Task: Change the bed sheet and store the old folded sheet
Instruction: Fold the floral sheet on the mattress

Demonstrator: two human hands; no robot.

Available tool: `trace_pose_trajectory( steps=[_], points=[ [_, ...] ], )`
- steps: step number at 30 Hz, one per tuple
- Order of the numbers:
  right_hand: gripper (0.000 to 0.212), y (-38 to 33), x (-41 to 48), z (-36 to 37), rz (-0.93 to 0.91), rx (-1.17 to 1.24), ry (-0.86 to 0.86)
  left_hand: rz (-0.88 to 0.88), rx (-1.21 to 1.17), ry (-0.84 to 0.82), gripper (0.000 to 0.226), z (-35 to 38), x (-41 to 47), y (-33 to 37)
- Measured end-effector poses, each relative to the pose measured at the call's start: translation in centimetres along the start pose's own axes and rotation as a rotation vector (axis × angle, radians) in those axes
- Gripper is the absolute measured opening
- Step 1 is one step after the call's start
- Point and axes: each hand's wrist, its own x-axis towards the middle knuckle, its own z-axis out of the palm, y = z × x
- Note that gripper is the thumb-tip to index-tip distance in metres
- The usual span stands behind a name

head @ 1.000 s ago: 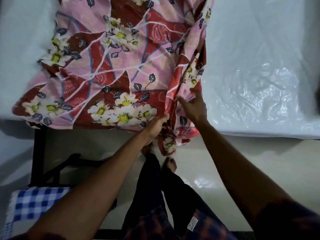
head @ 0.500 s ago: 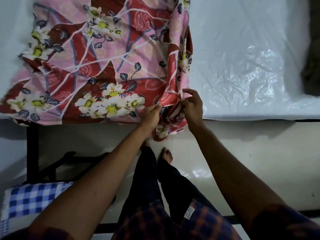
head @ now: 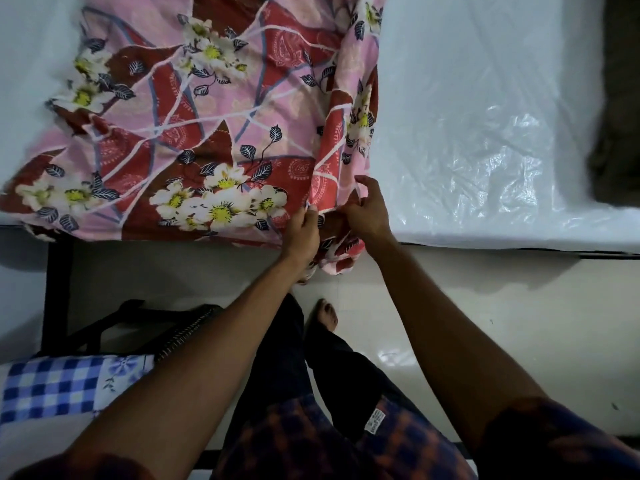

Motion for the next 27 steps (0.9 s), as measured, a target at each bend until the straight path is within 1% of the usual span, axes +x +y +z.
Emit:
trace_pose_trajectory(
  steps=[2, 3, 4, 5, 7, 8, 11, 12, 14, 16, 18, 19, 21, 23, 24, 26, 27],
  points=[
    [0.05, 0.1, -0.5, 0.1, 0.014, -0.146, 0.05, 0.028, 0.026, -0.015, 0.033, -0.4, -0.3, 0.2],
    [0.052, 0.0, -0.7, 0.1, -0.002, -0.264, 0.095, 0.089, 0.082, -0.026, 0.033, -0.7, -0.3, 0.2],
    [0.055, -0.4, -0.6, 0.1, -0.048, -0.374, 0.149, 0.154, 0.151, -0.042, 0.033, -1.1, -0.4, 0.2],
    [0.057, -0.9, -0.4, 0.1, -0.1, -0.436, 0.205, 0.201, 0.209, -0.055, 0.035, -1.5, -0.4, 0.2],
    [0.058, -2.8, 1.1, 0.6, -0.186, -0.425, 0.274, 0.247, 0.264, -0.072, 0.036, -2.3, -0.5, 0.7],
    [0.059, -4.3, 2.1, 1.0, -0.192, -0.382, 0.262, 0.275, 0.295, -0.073, 0.035, -2.8, -0.5, 1.1],
    [0.076, -9.1, 7.1, 2.3, -0.078, -0.159, 0.18, 0.407, 0.399, -0.123, 0.027, -4.3, -0.7, 2.8],
    [0.082, -10.8, 8.3, 2.5, -0.052, -0.129, 0.162, 0.441, 0.426, -0.153, 0.028, -4.6, -1.0, 3.8],
    [0.084, -13.5, 11.7, 3.0, -0.06, -0.208, 0.114, 0.472, 0.436, -0.198, 0.033, -5.5, -0.8, 5.4],
    [0.079, -16.1, 14.3, 3.7, -0.07, -0.372, 0.085, 0.493, 0.38, -0.201, 0.033, -6.5, -0.1, 6.6],
    [0.075, -17.5, 16.6, 4.2, -0.055, -0.49, 0.092, 0.457, 0.29, -0.214, 0.031, -7.9, 0.8, 7.0],
    [0.076, -17.8, 17.4, 4.4, -0.056, -0.533, 0.102, 0.426, 0.242, -0.219, 0.03, -8.7, 1.2, 6.9],
    [0.074, -18.1, 19.5, 4.7, -0.032, -0.514, 0.149, 0.377, 0.137, -0.241, 0.028, -10.6, 1.7, 6.8],
    [0.059, -18.2, 20.6, 5.5, -0.064, -0.511, 0.1, 0.338, 0.036, -0.24, 0.021, -12.7, 2.1, 6.1],
    [0.049, -18.6, 20.8, 6.4, -0.074, -0.538, 0.078, 0.308, -0.011, -0.22, 0.024, -13.9, 2.4, 5.7],
    [0.031, -19.7, 21.5, 8.5, -0.14, -0.571, 0.112, 0.229, -0.101, -0.152, 0.03, -16.8, 3.1, 4.2],
    [0.025, -20.3, 21.5, 9.5, -0.199, -0.529, 0.125, 0.205, -0.133, -0.102, 0.031, -18.2, 3.3, 3.5]
  ],
)
